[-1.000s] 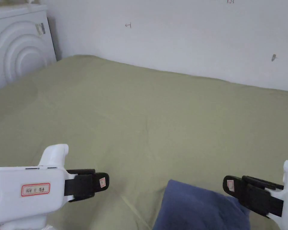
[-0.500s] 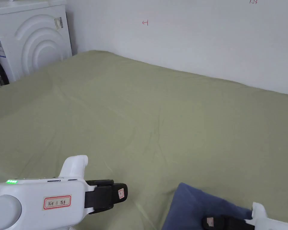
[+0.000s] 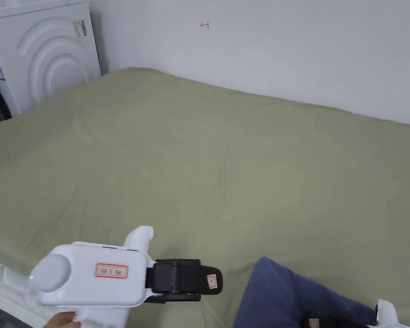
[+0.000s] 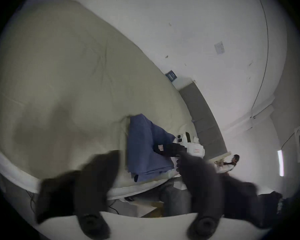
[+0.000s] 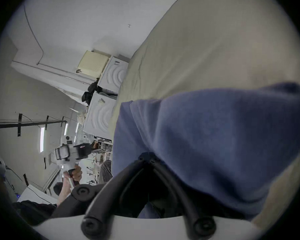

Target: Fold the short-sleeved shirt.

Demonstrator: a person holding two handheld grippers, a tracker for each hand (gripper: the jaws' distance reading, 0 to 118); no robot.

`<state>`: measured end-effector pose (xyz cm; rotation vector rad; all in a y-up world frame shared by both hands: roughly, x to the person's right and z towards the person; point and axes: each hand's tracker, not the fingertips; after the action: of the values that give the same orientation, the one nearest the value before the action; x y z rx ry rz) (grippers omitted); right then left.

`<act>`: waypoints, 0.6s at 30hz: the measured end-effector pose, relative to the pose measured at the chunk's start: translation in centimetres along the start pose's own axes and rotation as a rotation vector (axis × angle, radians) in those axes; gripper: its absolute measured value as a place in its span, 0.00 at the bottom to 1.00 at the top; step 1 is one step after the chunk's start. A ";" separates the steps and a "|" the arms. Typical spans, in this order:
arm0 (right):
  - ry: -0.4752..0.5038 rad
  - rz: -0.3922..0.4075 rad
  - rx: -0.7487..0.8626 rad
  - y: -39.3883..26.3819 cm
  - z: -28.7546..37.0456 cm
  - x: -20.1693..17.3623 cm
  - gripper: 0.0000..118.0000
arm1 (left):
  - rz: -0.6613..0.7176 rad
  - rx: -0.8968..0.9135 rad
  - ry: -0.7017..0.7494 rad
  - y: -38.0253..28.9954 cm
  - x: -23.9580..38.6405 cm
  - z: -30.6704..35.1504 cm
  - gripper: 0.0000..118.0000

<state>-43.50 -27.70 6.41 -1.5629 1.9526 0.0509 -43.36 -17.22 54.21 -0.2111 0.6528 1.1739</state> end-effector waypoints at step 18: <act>0.034 0.025 0.011 -0.1 0.0 0.6 0.00 | 0.267 -0.238 -0.200 -0.1 -2.5 -14.2 0.86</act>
<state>-43.46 -28.21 6.15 -1.5415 1.9959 0.0239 -49.02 -26.03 44.32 -0.2073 0.3710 1.5097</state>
